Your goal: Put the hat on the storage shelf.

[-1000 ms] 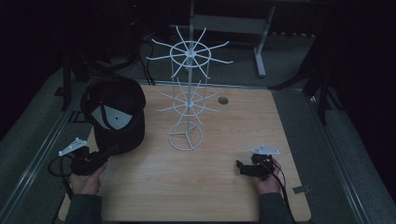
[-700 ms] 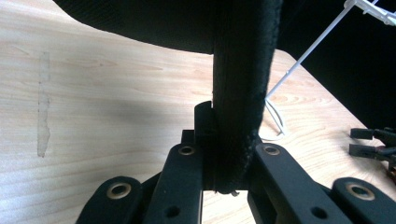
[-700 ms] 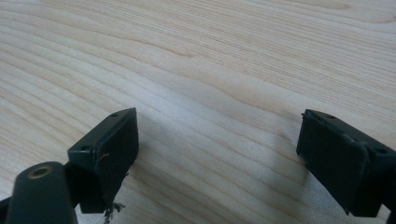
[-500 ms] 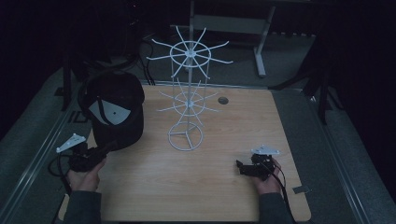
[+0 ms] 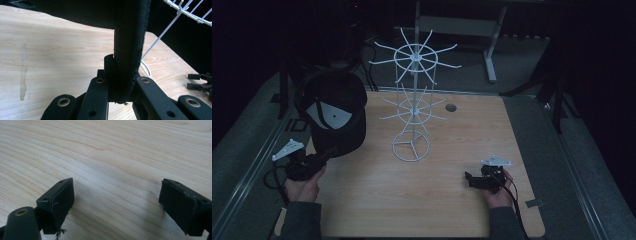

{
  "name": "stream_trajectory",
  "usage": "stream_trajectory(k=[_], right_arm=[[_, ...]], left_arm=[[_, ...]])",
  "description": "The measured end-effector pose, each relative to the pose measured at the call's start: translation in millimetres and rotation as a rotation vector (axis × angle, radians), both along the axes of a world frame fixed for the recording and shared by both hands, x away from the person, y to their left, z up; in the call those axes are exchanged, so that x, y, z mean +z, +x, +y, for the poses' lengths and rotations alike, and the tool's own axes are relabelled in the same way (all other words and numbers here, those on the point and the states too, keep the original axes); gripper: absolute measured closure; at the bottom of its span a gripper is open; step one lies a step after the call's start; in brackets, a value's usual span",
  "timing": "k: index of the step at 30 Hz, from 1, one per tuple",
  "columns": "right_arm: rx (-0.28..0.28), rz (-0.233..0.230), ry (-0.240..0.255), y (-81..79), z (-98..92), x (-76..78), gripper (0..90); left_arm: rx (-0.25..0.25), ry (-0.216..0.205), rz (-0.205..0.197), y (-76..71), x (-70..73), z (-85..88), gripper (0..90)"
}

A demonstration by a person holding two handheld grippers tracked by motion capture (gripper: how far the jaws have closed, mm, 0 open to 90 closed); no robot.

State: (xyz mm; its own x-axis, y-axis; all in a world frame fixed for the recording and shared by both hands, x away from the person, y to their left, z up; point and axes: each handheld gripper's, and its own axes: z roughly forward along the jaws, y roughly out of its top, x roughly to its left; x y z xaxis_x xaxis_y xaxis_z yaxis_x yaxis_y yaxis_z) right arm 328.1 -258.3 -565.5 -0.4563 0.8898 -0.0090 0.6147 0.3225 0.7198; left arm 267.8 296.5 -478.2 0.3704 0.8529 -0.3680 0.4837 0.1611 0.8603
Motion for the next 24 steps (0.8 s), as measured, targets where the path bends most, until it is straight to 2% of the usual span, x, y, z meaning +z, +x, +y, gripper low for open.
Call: stream_trajectory(k=[24], right_arm=[[0.002,-0.001,-0.002,0.2,-0.1,0.0,12.6]], left_arm=[[0.007,0.035,-0.054,5.1,21.1,-9.8,86.3]])
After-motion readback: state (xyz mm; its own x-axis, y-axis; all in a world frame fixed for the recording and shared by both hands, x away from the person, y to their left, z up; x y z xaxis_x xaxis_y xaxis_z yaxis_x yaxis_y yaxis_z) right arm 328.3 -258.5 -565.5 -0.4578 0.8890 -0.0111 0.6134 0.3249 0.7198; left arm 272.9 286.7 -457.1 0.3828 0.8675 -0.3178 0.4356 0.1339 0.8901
